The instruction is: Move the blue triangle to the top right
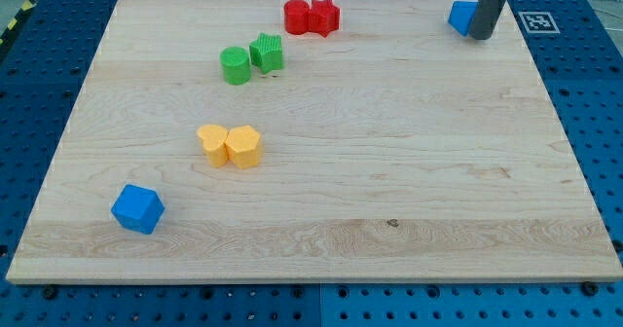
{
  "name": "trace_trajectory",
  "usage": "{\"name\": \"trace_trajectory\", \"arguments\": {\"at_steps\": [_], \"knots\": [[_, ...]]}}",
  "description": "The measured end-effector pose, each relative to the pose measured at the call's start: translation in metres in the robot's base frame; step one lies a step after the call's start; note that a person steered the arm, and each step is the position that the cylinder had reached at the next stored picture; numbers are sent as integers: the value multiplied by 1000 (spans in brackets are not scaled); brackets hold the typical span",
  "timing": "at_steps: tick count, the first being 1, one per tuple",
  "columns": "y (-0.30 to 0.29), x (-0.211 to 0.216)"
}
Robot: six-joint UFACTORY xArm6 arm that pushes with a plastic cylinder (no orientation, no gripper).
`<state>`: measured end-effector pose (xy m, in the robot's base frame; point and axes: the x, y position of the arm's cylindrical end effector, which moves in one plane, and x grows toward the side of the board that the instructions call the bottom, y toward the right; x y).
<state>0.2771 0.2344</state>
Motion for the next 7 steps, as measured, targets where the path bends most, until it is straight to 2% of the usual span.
{"name": "trace_trajectory", "arguments": {"at_steps": [1, 2, 3, 7], "knots": [[0, -1], [0, 24], [-3, 25], [-14, -10]]}}
